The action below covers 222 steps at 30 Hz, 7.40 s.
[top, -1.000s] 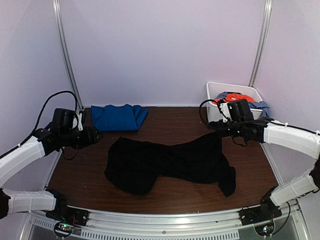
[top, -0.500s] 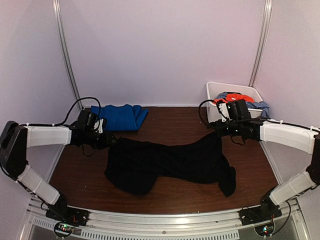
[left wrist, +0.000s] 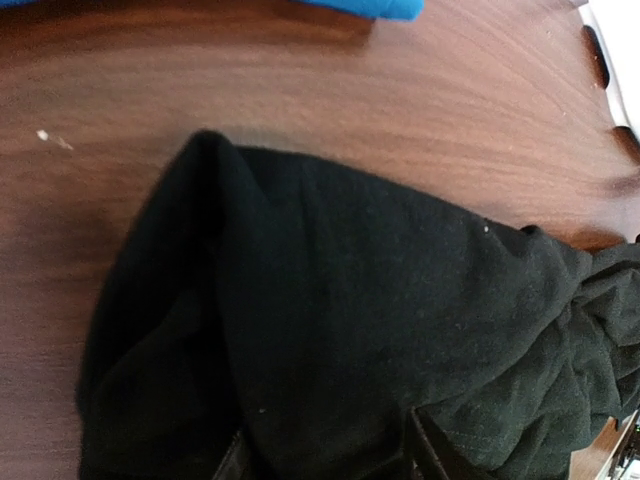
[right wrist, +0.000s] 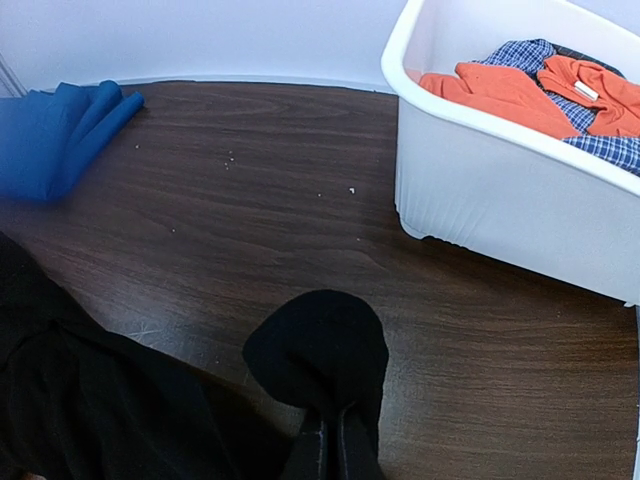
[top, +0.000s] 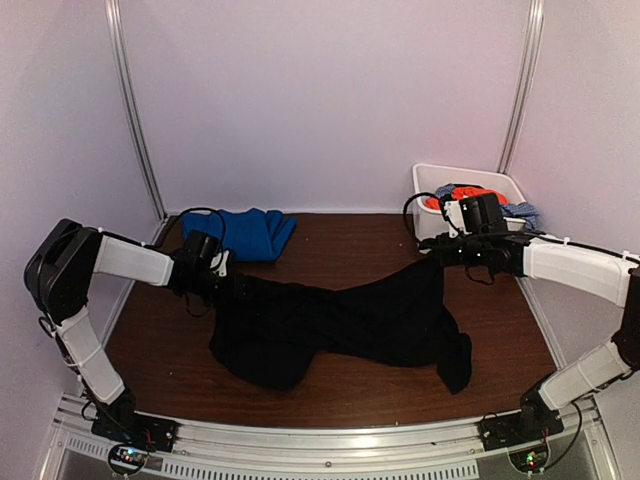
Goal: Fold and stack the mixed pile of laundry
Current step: Flatten out the crumpled T-shirt at the center of the board, then adjust the flattened T-shirt at the center of the board, then pick up the flattened T-shirt from the center of the board.
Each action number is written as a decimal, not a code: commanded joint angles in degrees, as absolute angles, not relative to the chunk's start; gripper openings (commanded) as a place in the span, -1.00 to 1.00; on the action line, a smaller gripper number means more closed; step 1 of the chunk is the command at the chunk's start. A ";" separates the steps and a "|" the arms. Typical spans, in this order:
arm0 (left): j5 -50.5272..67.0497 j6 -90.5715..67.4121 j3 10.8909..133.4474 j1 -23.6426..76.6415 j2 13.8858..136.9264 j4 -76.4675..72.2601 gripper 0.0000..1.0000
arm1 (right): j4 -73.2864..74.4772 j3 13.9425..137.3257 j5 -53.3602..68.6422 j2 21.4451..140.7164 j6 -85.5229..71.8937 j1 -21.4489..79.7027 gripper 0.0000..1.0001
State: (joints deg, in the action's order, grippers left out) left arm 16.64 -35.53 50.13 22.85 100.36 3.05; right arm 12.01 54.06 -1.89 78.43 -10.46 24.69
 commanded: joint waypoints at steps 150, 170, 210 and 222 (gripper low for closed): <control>-6.86 -76.22 32.61 31.64 48.00 56.42 0.79 | 26.20 26.63 13.07 68.83 -39.37 31.29 -0.28; -5.77 -79.70 31.14 31.64 48.61 58.27 0.78 | 36.34 28.52 7.08 63.37 -43.70 33.34 -0.17; 0.00 -80.48 24.54 36.60 54.63 53.84 0.56 | 37.68 39.75 -1.59 77.58 -45.88 41.65 -1.00; 5.11 -83.06 18.96 37.79 59.16 46.90 0.05 | 36.17 39.14 -0.58 77.99 -45.47 41.39 -1.00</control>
